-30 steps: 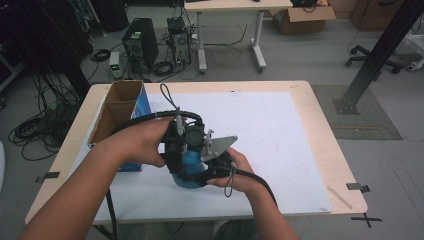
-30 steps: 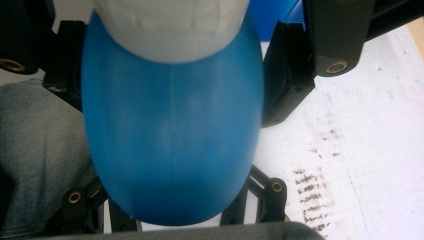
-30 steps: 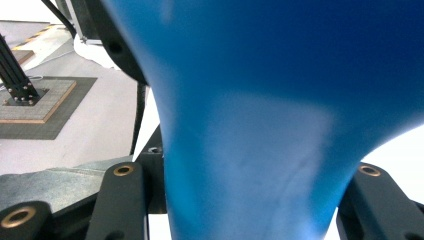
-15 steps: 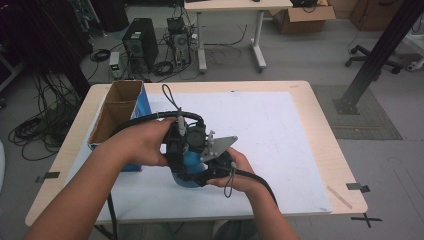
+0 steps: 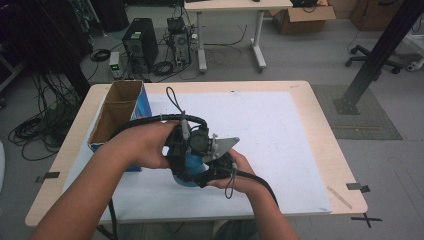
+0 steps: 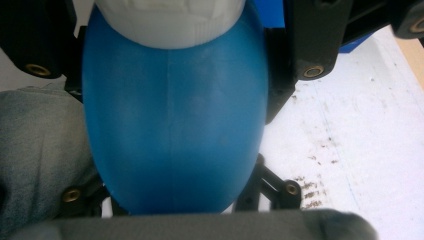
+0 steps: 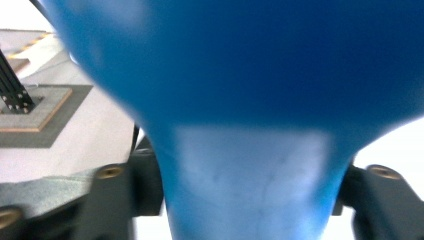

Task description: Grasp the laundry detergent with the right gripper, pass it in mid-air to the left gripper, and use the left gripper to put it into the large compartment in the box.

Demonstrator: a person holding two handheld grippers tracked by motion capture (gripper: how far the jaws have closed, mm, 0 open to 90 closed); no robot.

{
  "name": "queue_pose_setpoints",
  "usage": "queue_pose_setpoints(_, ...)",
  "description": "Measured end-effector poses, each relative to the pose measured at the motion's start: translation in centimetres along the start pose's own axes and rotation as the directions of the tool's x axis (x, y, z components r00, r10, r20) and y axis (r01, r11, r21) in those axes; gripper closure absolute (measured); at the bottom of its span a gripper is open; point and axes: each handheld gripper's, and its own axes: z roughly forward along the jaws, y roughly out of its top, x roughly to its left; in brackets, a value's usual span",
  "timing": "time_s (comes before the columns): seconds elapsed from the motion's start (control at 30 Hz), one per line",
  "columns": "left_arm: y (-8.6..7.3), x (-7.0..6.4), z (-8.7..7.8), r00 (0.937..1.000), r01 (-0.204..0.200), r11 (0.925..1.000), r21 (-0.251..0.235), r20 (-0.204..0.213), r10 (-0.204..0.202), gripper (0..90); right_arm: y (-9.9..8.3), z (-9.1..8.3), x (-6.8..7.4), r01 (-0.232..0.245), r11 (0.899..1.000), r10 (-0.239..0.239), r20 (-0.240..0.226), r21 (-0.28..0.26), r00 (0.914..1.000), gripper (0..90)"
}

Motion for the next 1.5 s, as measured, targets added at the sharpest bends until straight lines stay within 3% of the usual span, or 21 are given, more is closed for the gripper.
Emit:
queue_pose_setpoints(0.1, 0.1, 0.2, 0.0, 1.0000, 0.006, 1.0000, 0.008, -0.003, -0.006, 39.3, -0.2, -0.1, -0.1, -0.029, 1.000, 0.029, 0.017, 0.005, 0.9994, 25.5)
queue_pose_setpoints(0.3, 0.1, 0.6, -0.1, 0.9997, 0.023, 0.9996, 0.015, 0.005, -0.023, 39.2, -0.9, -0.9, -0.3, -0.059, 0.998, 0.059, 0.054, -0.006, 0.9968, 15.4)
queue_pose_setpoints(0.53, 0.1, 0.9, -0.3, 0.9989, 0.043, 0.9987, 0.025, 0.018, -0.044, 39.1, -1.6, -2.0, -0.8, -0.075, 0.997, 0.075, 0.063, 0.005, 0.9952, 3.0)
queue_pose_setpoints(0.8, 0.1, 1.0, -1.0, 0.9986, 0.049, 0.9986, 0.020, 0.018, -0.050, 39.1, -1.2, -2.6, -0.9, -0.068, 0.998, 0.067, 0.053, 0.008, 0.9963, 1.9)
queue_pose_setpoints(0.97, 0.1, 1.1, -1.4, 0.9983, 0.053, 0.9985, 0.009, 0.025, -0.053, 39.1, -1.0, -3.2, -1.0, -0.065, 0.998, 0.066, 0.041, -0.027, 0.9970, 0.5)
queue_pose_setpoints(1.17, -0.1, 1.8, -1.8, 0.9918, 0.121, 0.9926, 0.012, 0.038, -0.122, 39.0, -0.8, -5.4, -0.9, -0.039, 0.999, 0.040, 0.048, -0.030, 0.9981, 0.5)
queue_pose_setpoints(1.23, -0.3, 2.2, -2.1, 0.9863, 0.156, 0.9875, 0.023, 0.051, -0.157, 39.0, -0.7, -6.5, -0.8, -0.036, 0.999, 0.037, 0.050, -0.022, 0.9981, 0.5)
queue_pose_setpoints(1.3, -0.5, 2.6, -2.4, 0.9768, 0.203, 0.9789, 0.029, 0.066, -0.204, 39.0, -0.6, -7.8, -0.7, -0.027, 1.000, 0.028, 0.060, -0.007, 0.9978, 0.5)
queue_pose_setpoints(1.4, -0.9, 3.5, -2.9, 0.9549, 0.282, 0.9587, 0.035, 0.085, -0.284, 39.0, -0.6, -9.4, -0.8, -0.021, 0.999, 0.018, 0.090, 0.036, 0.9958, 0.4)
queue_pose_setpoints(1.47, -1.3, 4.2, -3.3, 0.9313, 0.349, 0.9361, 0.042, 0.095, -0.352, 38.9, -0.6, -10.2, -1.0, -0.019, 0.997, 0.012, 0.102, 0.070, 0.9947, 0.9)
queue_pose_setpoints(1.5, -1.6, 4.7, -3.5, 0.9124, 0.395, 0.9179, 0.042, 0.100, -0.397, 38.9, -0.5, -10.7, -1.1, -0.020, 0.995, 0.009, 0.119, 0.097, 0.9928, 0.7)
